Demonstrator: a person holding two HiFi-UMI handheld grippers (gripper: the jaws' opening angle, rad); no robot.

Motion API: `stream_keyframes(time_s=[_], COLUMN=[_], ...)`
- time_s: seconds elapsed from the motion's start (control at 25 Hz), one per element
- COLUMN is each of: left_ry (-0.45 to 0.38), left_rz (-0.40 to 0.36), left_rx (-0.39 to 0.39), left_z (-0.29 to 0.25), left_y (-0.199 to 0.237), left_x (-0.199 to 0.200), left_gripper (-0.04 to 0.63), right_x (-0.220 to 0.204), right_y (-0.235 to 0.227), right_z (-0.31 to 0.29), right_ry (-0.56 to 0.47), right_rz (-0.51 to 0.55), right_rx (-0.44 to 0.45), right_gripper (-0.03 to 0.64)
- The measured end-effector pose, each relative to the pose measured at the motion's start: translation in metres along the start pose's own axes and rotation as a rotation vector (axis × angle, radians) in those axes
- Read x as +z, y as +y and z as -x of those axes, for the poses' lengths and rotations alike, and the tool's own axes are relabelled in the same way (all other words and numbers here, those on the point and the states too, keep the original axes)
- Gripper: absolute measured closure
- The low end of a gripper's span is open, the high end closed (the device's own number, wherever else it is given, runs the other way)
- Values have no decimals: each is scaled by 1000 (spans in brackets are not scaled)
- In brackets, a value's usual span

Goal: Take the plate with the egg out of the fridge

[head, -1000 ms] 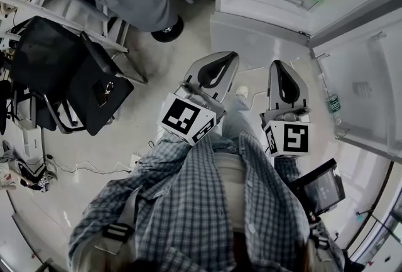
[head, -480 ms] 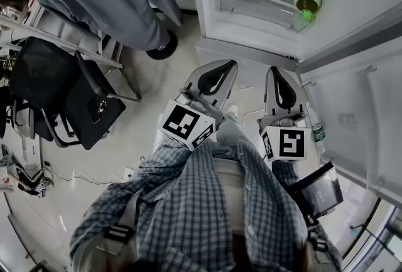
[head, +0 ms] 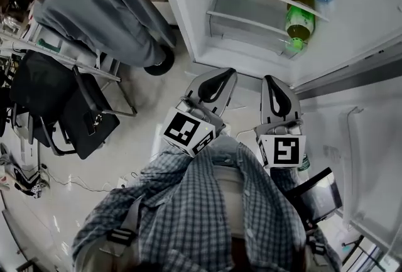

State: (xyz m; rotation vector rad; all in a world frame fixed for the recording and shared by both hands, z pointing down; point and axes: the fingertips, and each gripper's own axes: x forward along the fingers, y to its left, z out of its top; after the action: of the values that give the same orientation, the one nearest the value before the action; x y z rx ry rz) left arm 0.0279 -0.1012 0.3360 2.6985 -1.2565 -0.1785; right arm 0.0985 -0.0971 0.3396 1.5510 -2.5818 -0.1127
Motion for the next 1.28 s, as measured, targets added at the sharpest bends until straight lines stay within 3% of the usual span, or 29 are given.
stream_keyframes(time_s=[0.2, 0.36, 0.84, 1.28], left_ry=[3, 9, 15, 11], left_rz=[-26, -13, 17, 10], left_rx=[0, 4, -54, -91], left_z=[-20, -29, -73, -104], left_y=[0, 2, 22, 49], left_x=[6, 5, 10, 18], left_gripper=[589, 589, 589, 589], right_x=[-3, 9, 7, 12], right_y=[-17, -22, -50, -74], right_z=[-15, -23, -54, -101], right_ry=[13, -33, 25, 79], right_rz=[68, 48, 182, 419], right_rx=[31, 12, -52, -111], right_gripper=[611, 612, 611, 611])
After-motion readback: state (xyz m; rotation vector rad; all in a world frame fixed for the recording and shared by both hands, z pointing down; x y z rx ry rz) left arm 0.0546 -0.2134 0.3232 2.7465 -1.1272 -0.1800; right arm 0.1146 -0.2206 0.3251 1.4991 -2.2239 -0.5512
